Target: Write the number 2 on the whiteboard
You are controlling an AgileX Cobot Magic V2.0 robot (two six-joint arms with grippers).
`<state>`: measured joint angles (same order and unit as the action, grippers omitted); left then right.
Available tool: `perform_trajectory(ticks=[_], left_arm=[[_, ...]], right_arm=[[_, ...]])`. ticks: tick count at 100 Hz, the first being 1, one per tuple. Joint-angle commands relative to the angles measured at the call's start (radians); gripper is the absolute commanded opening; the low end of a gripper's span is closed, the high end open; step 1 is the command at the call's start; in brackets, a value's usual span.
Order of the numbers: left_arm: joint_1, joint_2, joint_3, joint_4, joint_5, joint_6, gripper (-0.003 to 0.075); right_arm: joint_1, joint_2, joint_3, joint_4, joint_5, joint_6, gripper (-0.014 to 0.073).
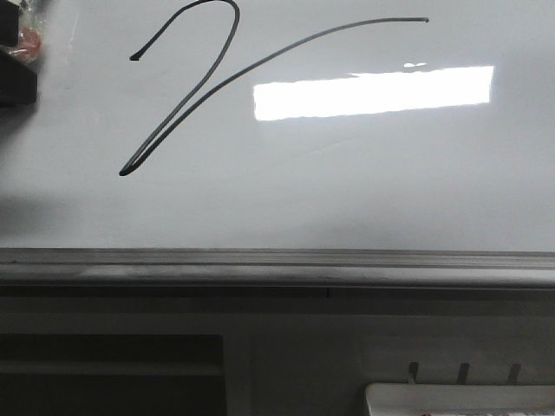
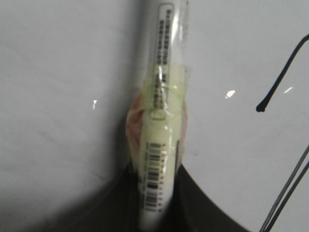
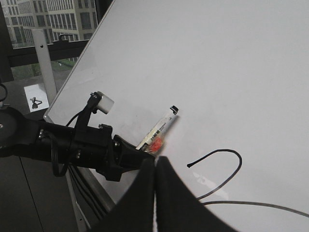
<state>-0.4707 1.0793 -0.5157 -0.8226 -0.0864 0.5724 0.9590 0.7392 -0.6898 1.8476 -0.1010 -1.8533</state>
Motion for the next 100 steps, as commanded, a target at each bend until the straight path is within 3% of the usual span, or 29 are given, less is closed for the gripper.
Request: perform_trajectory(ticks=[1, 14, 39, 61, 81, 100], left_arm=[[0.001, 0.021, -0.016, -0.007, -0.054, -0.007, 0.0101], [0.001, 0.021, -0.016, -0.007, -0.079, -0.007, 0.0274], [0.001, 0.021, -0.016, -0.007, -0.087, -0.007, 0.0313], [0.001, -0.034, -0.022, -0.007, -0.087, -0.007, 0.0521], [0.001, -0.257, -0.022, 0.012, -0.034, 0.003, 0.0522], [0.001, -0.516, -0.02, 0.171, 0.031, 0.003, 0.0486]], right_arm=[[-0.003, 0.0, -0.026, 0.015, 0.025, -0.003, -0.0071], [-0.003, 0.0, -0.026, 0.015, 0.025, -0.003, -0.0071], [-0.003, 0.0, -0.026, 0.015, 0.025, -0.003, -0.0071], [-0.003, -0.004, -0.026, 0.015, -0.016, -0.003, -0.0071], [-0.003, -0.023, -0.026, 0.015, -0.053, -0.04, -0.0071], [-0.003, -0.108, 0.033, 0.015, -0.072, -0.059, -0.0071]])
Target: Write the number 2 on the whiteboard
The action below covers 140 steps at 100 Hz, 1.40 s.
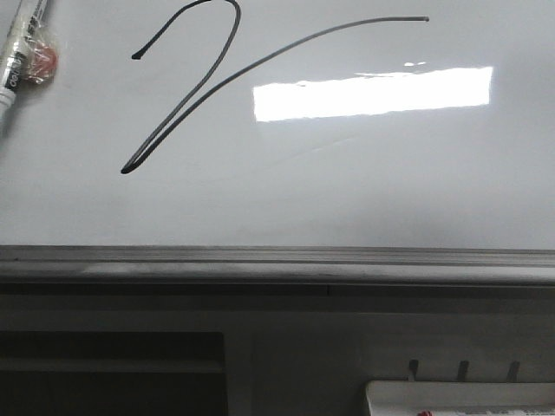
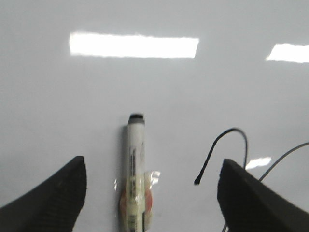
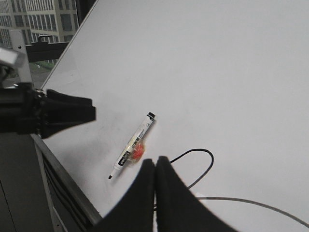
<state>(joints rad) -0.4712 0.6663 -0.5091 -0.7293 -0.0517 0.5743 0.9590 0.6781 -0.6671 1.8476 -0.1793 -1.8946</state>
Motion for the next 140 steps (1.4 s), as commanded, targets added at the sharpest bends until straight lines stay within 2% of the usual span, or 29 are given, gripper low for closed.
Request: perform_trajectory(ticks=[1, 11, 16, 26, 28, 53, 108, 124, 135, 140], left_arm=[[0.004, -0.121, -0.025, 0.095, 0.003, 0.001, 0.0482], [0.034, -0.247, -0.007, 0.19, 0.124, 0.001, 0.0365], [0.056, -0.306, 0.01, 0.225, 0.204, 0.001, 0.0263], [0.112, -0.413, 0.062, 0.249, 0.315, 0.001, 0.0002], [0.118, -0.434, 0.074, 0.252, 0.329, 0.001, -0.0018], [0.18, -0.572, 0.154, 0.255, 0.343, 0.001, -0.002], [0.18, -0.574, 0.154, 0.251, 0.336, 0.001, -0.002], [0.18, -0.589, 0.218, 0.241, 0.305, 0.001, -0.002], [0.195, -0.649, 0.29, 0.322, 0.16, -0.008, -0.002], [0.212, -0.676, 0.344, 0.382, 0.079, -0.072, -0.002]], right_arm=[[-0.003, -0.052, 0.015, 0.015, 0.007, -0.018, -0.0071], [-0.003, -0.152, 0.119, 0.015, -0.002, -0.022, -0.0071], [-0.003, -0.208, 0.177, 0.015, -0.024, -0.022, -0.0071], [-0.003, -0.327, 0.289, 0.015, -0.102, -0.022, -0.0071], [-0.003, -0.353, 0.308, 0.015, -0.11, -0.022, -0.0071], [-0.003, -0.551, 0.381, 0.015, -0.108, -0.022, -0.0071], [-0.003, -0.562, 0.383, 0.015, -0.11, -0.022, -0.0071], [-0.003, -0.562, 0.383, 0.015, -0.11, -0.022, -0.0071], [-0.003, -0.562, 0.383, 0.015, -0.11, -0.022, -0.0071], [-0.003, -0.562, 0.383, 0.015, -0.11, -0.022, -0.0071]])
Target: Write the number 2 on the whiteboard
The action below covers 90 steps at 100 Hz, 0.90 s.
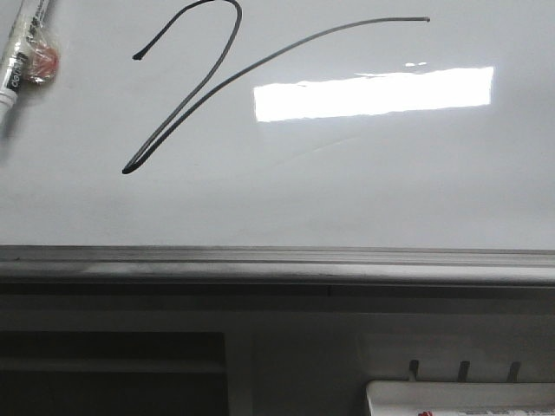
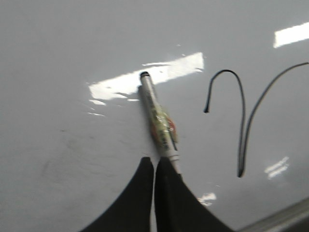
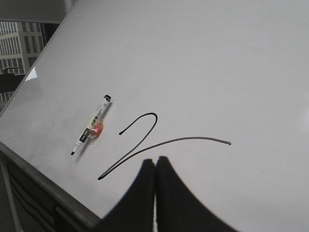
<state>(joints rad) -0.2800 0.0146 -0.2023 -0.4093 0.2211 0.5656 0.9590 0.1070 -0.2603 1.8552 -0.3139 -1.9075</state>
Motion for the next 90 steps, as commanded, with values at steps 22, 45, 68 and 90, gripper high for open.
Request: perform_trajectory(ticks=[22, 45, 68, 90], left_arm=[[0.11, -0.046, 0.211, 0.264, -0.21, -0.393, -0.002], [0.117, -0.046, 0.213, 0.263, 0.033, -0.393, -0.002], [0.117, -0.046, 0.213, 0.158, 0.068, -0.403, -0.002], [0.117, -0.046, 0.213, 0.158, 0.068, -0.403, -0.002]], right_arm=[[-0.003, 0.009, -0.024, 0.008, 0.025, -0.009, -0.0071], [-0.003, 0.009, -0.024, 0.008, 0.022, -0.009, -0.0071], [-0.003, 0.009, -0.024, 0.008, 0.019, -0.009, -0.0071], [-0.003, 0.009, -0.024, 0.008, 0.019, -0.009, -0.0071]])
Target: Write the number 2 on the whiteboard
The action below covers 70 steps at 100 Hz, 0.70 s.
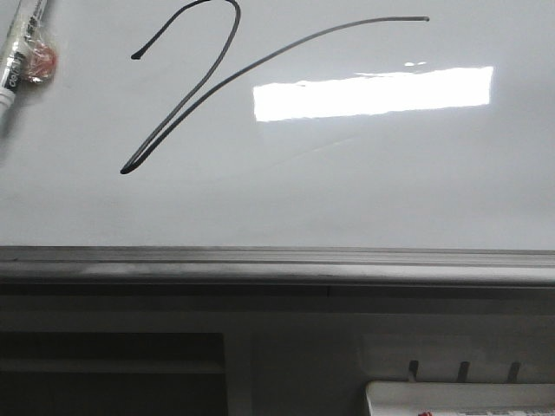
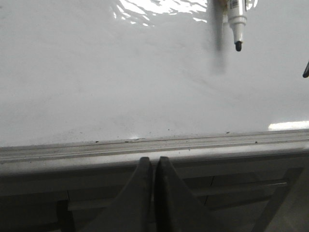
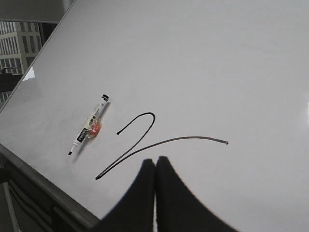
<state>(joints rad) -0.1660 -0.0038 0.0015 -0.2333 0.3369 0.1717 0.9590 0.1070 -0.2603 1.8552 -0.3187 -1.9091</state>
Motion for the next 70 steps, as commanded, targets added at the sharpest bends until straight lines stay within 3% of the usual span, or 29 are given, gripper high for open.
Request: perform_trajectory(ticks=[1, 50, 62, 70], left_arm=[[0.003, -0.028, 0.009, -0.018, -0.048, -0.009, -0.002], [0.003, -0.028, 0.009, -0.018, -0.048, -0.009, -0.002], [0.003, -0.028, 0.009, -0.018, -0.048, -0.009, -0.002], [0.003, -0.028, 0.009, -0.018, -0.048, -0.009, -0.002]], right_arm=[[-0.003, 0.009, -0.024, 0.008, 0.024, -0.008, -0.0071], [-0.003, 0.009, -0.021, 0.008, 0.022, -0.008, -0.0071], [-0.003, 0.009, -0.021, 0.008, -0.183, -0.005, -0.0071], [-0.003, 0.009, -0.017, 0.008, -0.231, -0.007, -0.0071]])
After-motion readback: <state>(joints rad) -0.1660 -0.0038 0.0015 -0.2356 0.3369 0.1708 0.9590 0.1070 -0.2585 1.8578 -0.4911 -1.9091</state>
